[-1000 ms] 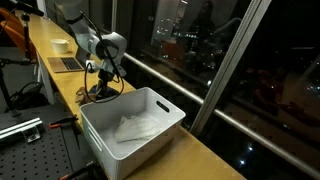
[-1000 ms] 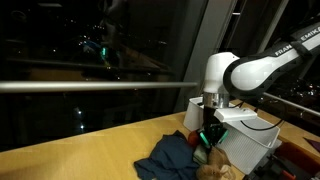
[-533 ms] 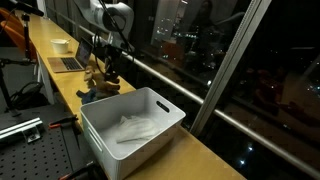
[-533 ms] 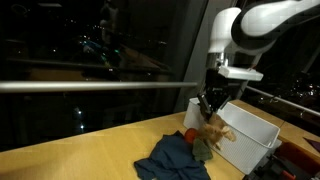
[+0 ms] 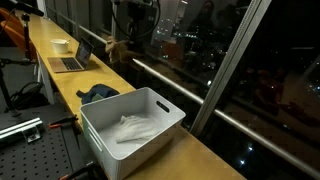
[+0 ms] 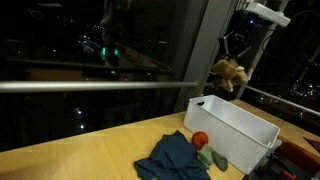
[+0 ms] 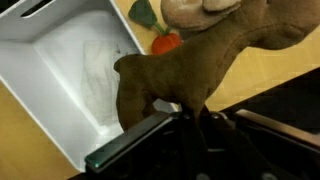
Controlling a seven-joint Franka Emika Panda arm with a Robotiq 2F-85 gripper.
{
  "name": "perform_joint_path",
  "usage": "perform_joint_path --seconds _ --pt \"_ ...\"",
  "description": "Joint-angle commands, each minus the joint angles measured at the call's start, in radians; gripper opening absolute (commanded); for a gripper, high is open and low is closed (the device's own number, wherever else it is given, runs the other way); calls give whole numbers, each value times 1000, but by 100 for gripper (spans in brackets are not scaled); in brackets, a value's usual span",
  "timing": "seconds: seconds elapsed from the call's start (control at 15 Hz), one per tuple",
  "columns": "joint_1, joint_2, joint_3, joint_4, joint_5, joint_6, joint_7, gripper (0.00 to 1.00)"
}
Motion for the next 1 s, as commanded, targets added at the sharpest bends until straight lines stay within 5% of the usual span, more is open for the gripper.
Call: perform_joint_path --seconds 0.0,0.47,0.53,0.6,0.93 --pt "-95 -63 -49 -13 25 -15 -76 2" --pt "-216 -55 -113 -115 89 69 -170 2" --pt "-221 -49 -114 -126 93 81 -170 32" --pt "-225 -44 -114 -143 96 94 -170 33" --pt "-221 -74 -108 -224 109 145 -175 68"
